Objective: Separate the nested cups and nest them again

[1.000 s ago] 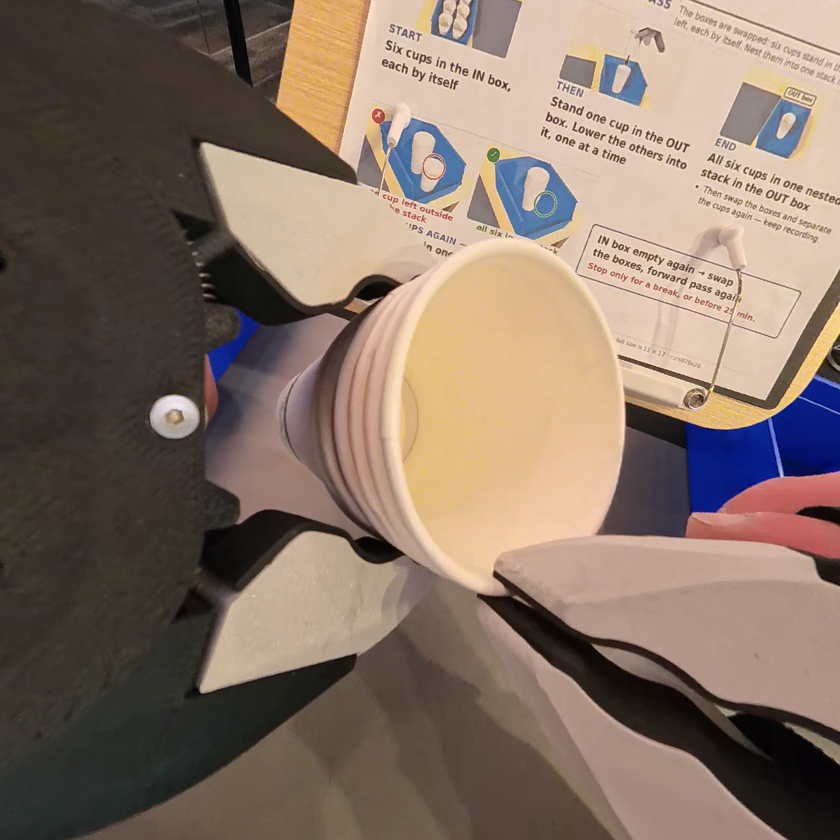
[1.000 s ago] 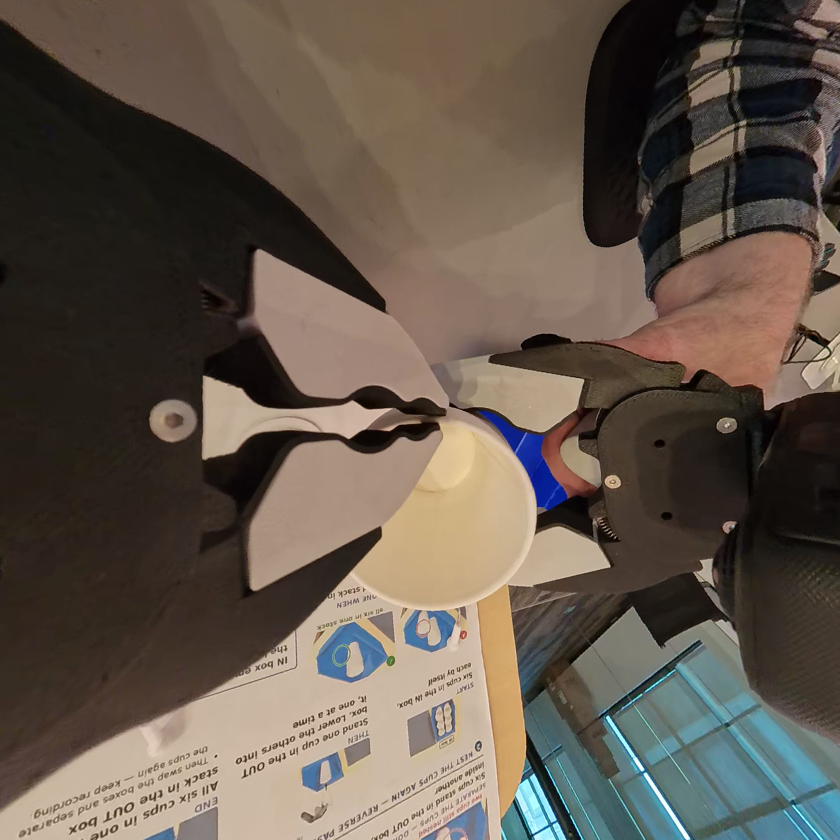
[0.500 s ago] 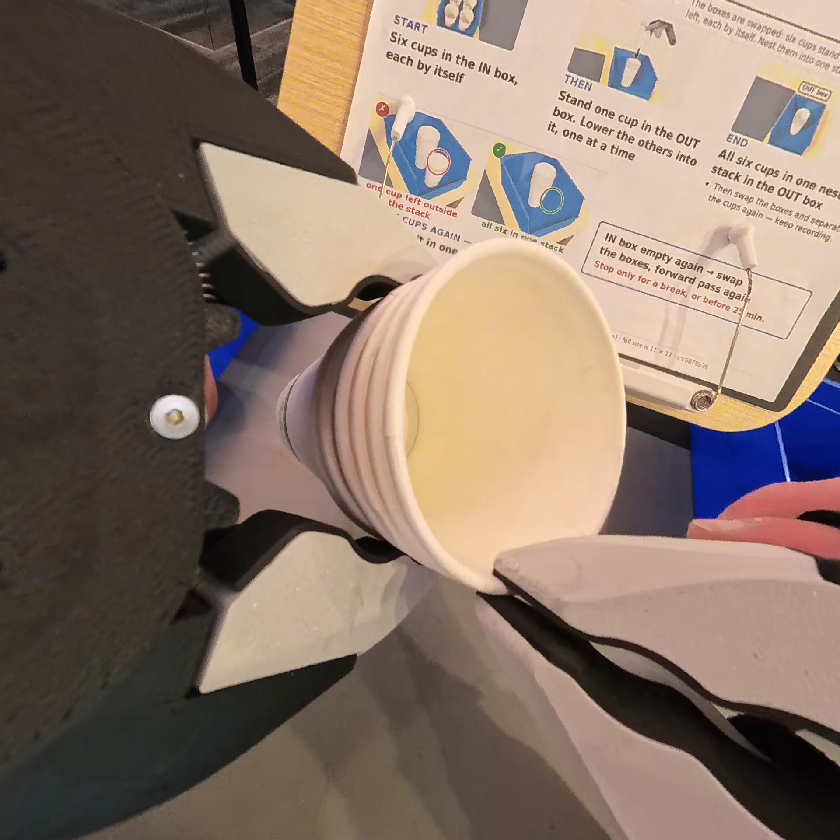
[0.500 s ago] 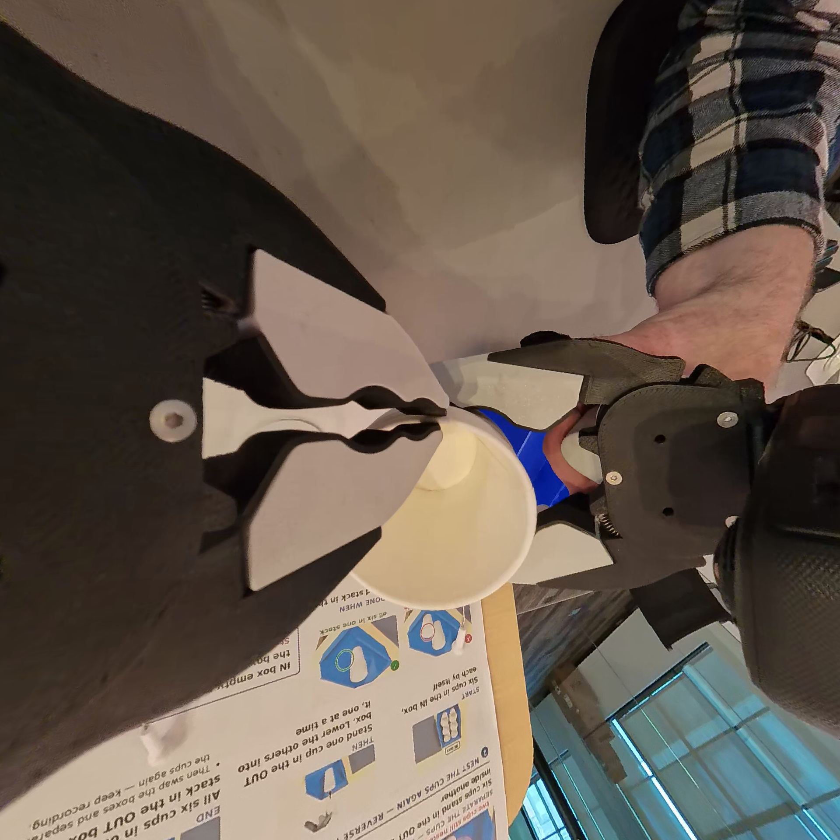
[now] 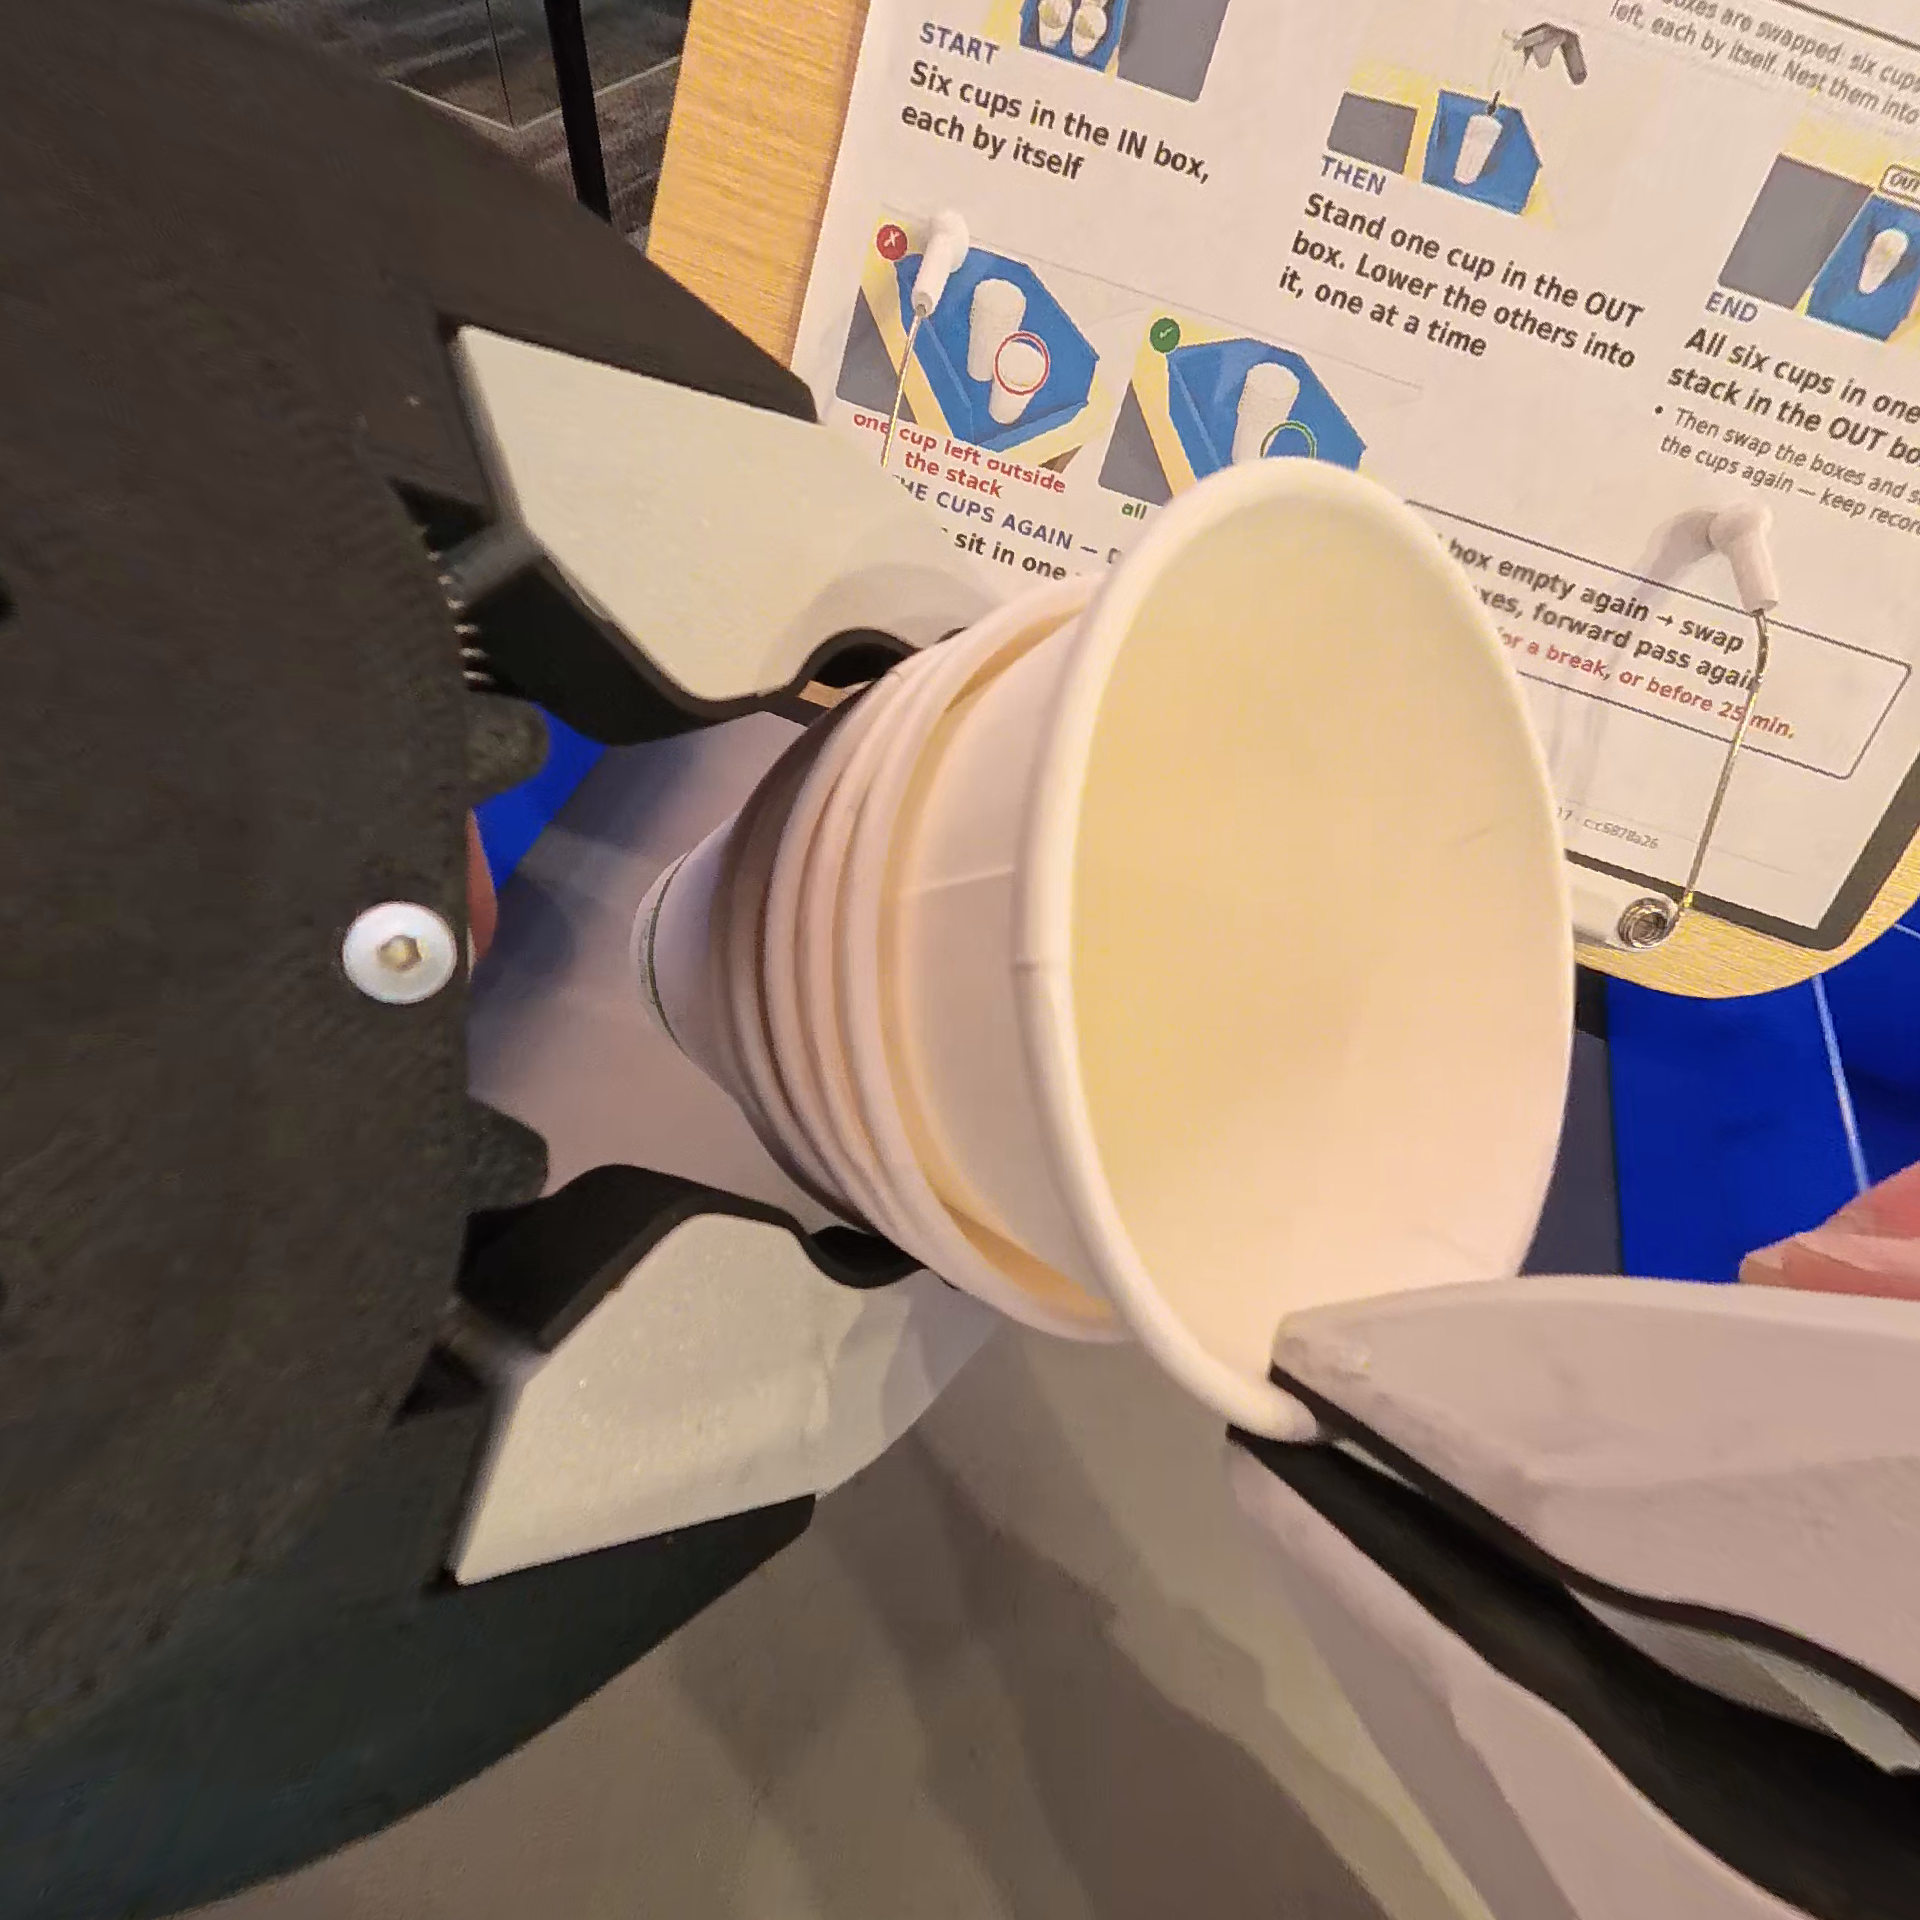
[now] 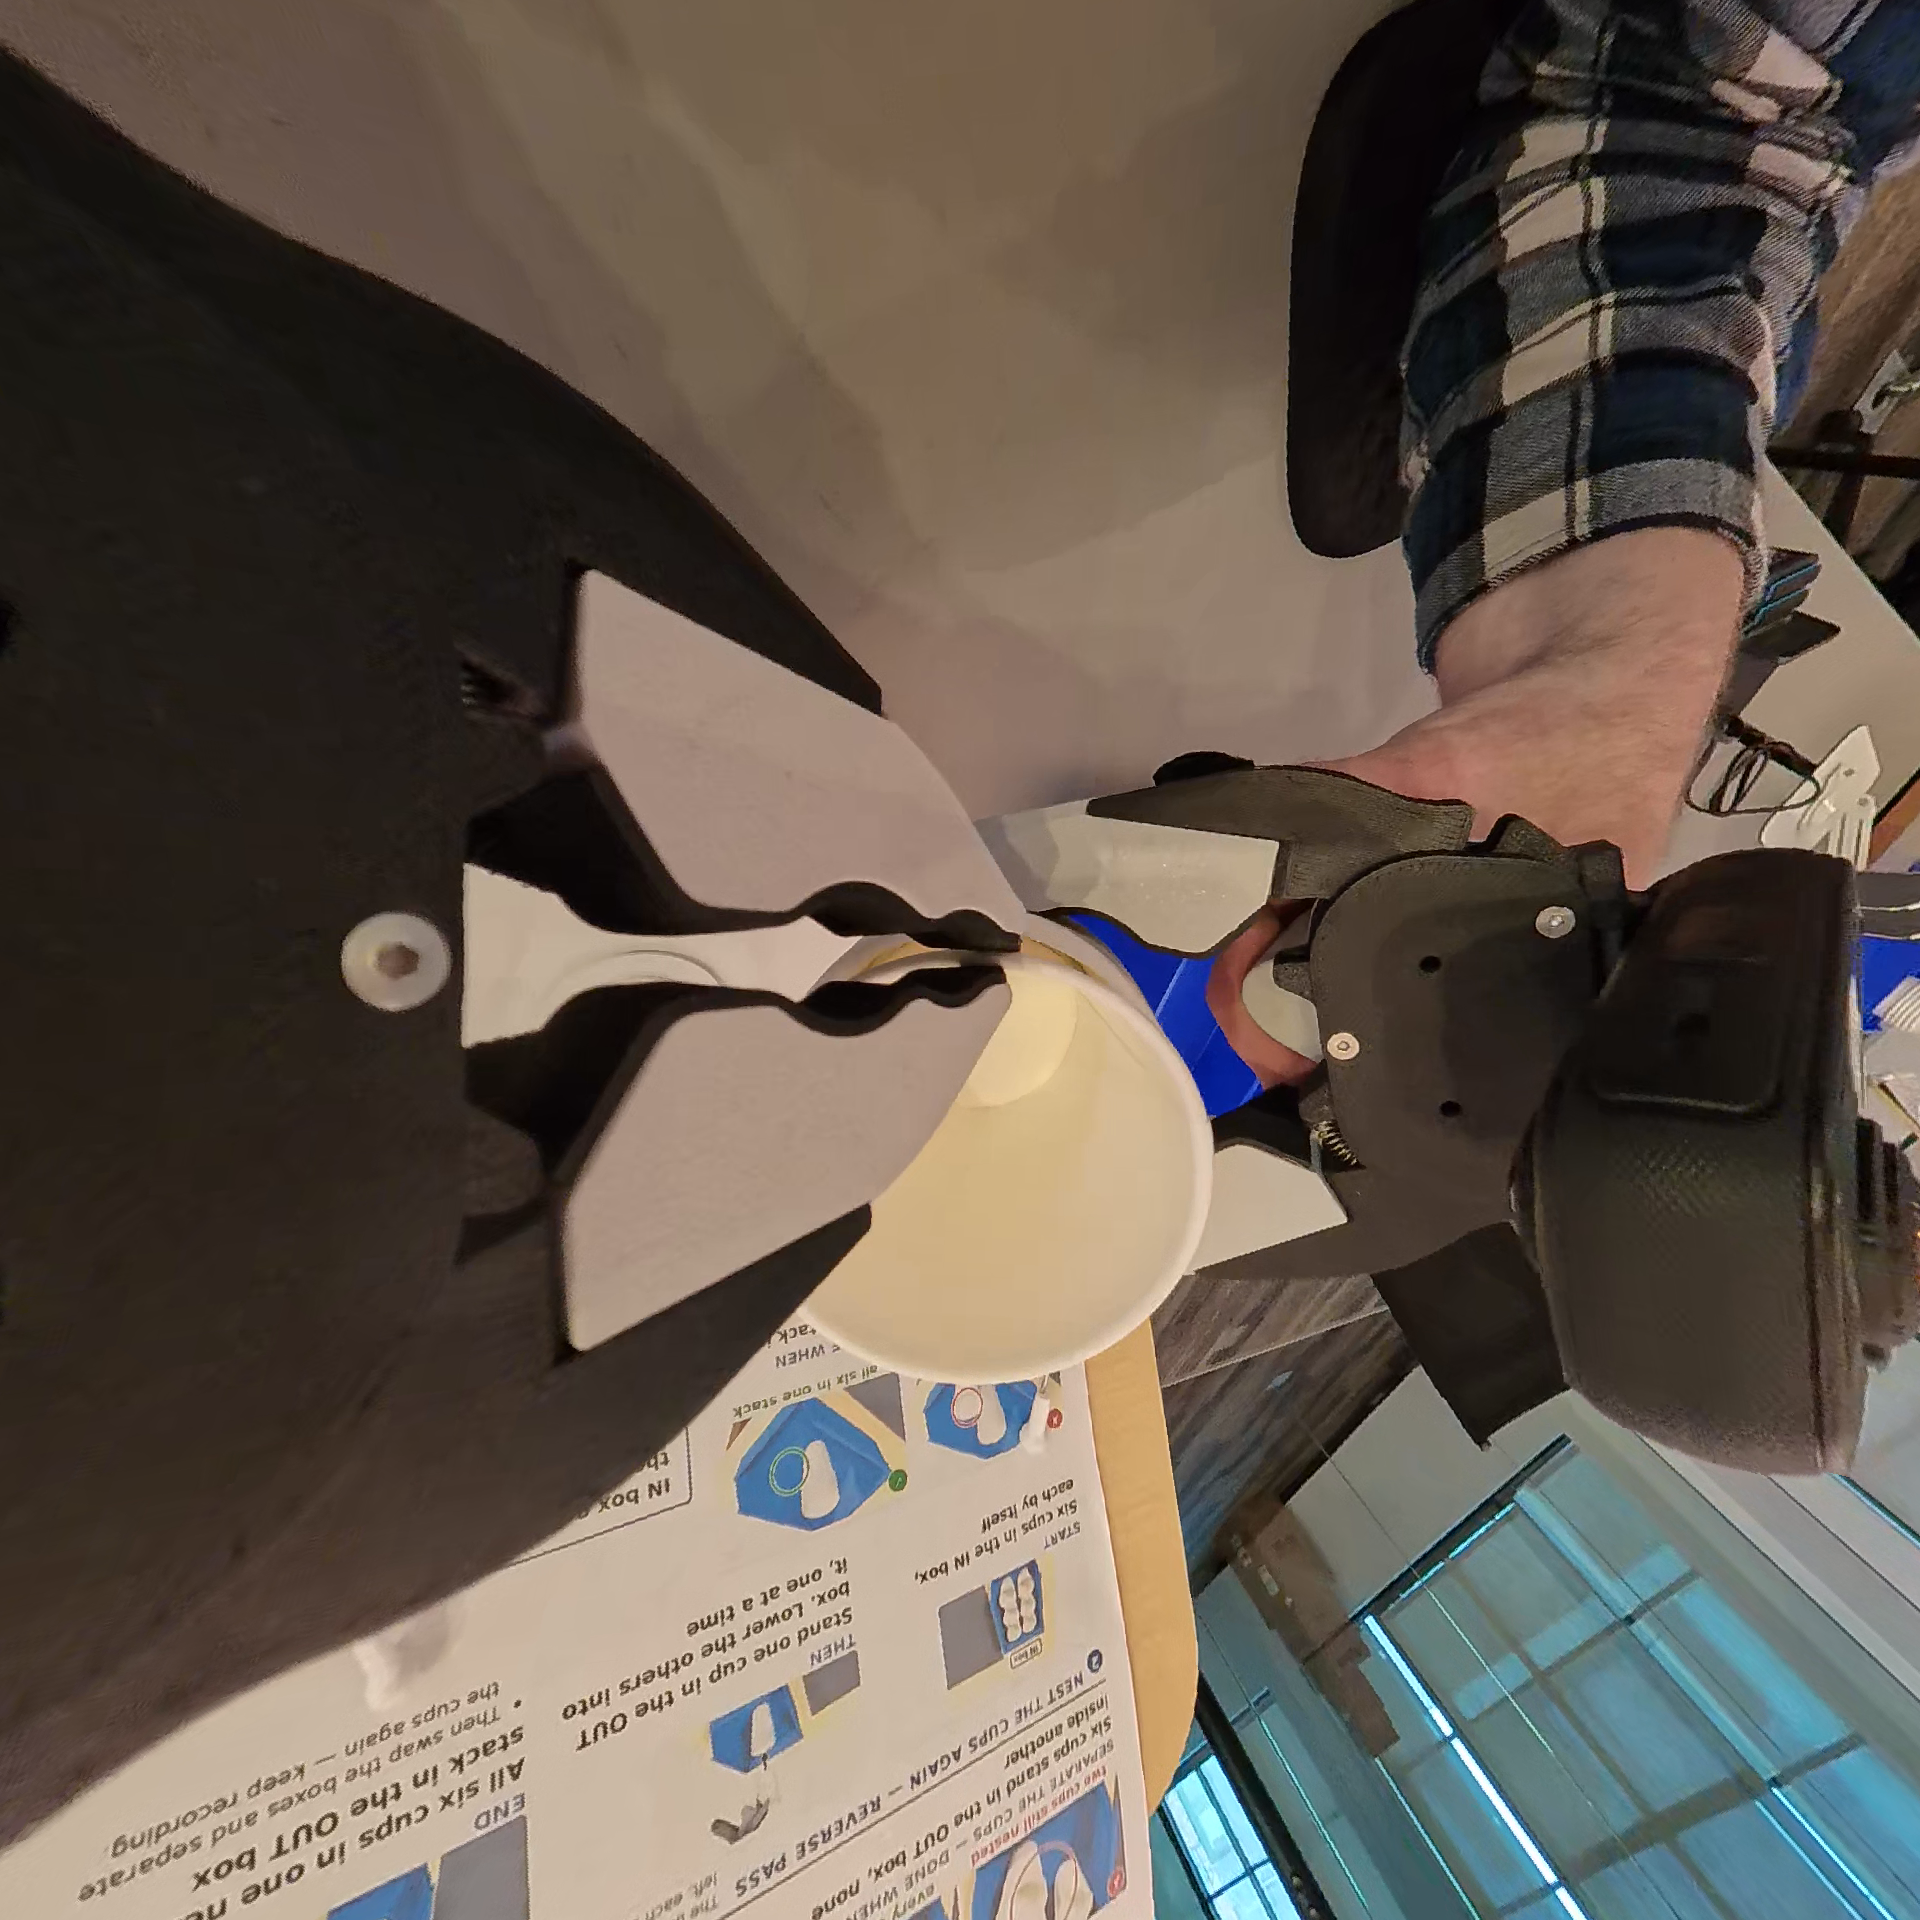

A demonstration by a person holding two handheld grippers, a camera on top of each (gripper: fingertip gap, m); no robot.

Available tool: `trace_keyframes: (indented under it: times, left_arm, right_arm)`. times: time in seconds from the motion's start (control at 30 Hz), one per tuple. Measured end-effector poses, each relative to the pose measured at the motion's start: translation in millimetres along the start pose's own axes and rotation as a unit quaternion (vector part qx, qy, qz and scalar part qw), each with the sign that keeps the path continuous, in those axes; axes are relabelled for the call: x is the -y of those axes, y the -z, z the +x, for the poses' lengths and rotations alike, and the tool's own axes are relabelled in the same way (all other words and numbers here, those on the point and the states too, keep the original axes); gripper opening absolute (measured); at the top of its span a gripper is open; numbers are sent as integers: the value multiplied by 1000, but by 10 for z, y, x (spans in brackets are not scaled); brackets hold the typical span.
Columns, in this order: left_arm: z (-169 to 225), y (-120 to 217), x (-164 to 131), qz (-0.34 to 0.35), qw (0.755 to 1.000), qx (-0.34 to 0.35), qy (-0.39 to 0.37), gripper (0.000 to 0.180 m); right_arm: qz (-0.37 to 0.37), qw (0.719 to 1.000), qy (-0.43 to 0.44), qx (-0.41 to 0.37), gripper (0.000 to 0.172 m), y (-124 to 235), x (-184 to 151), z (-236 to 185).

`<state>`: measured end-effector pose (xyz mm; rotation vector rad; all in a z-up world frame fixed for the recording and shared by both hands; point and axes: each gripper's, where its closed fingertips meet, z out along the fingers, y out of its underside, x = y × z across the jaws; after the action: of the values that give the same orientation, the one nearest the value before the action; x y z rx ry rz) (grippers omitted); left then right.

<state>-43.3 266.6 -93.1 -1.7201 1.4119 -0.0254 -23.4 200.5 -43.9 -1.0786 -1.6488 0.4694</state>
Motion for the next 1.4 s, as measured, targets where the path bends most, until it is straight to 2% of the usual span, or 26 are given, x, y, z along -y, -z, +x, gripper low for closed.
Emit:
trace_keyframes:
  times: [1.4]
  left_arm:
    - [-92,-34,-116,-7,1000,4,21,103]
  right_arm:
    - [60,996,4,-70,3,466,307,245]
